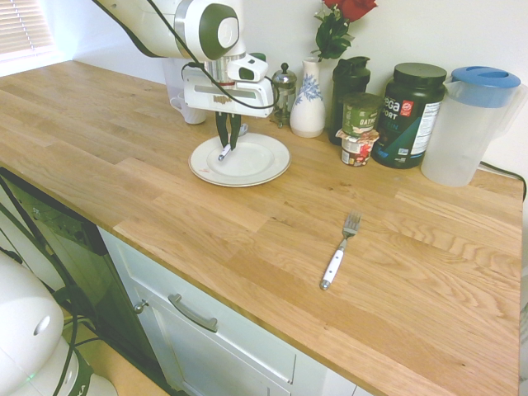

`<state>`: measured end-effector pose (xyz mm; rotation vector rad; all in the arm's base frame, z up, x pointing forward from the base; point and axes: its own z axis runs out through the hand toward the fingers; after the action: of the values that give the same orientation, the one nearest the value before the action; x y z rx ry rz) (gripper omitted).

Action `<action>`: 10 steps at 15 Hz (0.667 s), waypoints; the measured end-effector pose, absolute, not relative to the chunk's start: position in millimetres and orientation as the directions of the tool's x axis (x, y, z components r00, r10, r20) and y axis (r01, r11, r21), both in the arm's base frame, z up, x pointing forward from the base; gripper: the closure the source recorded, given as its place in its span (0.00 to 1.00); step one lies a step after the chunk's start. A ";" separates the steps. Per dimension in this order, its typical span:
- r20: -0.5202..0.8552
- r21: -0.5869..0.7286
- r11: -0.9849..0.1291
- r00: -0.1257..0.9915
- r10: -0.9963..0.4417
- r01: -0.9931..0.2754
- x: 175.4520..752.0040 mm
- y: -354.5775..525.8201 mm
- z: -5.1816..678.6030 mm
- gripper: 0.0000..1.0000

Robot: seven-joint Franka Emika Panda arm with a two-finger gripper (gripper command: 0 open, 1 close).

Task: Put the spoon into the plate

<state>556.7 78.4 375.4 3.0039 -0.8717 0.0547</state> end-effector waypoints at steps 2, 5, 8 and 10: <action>0.032 0.005 -0.847 0.846 -0.532 -0.532 562.7 81.0 364.1 1.00; 0.026 0.012 -0.849 0.849 -0.527 -0.527 567.5 87.4 354.2 1.00; 0.029 0.017 -0.847 0.847 -0.530 -0.531 570.2 86.4 350.7 1.00; 0.030 0.019 -0.842 0.842 -0.539 -0.540 570.5 85.1 350.1 0.00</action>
<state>570.5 85.1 350.1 2.9892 -0.8753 0.0358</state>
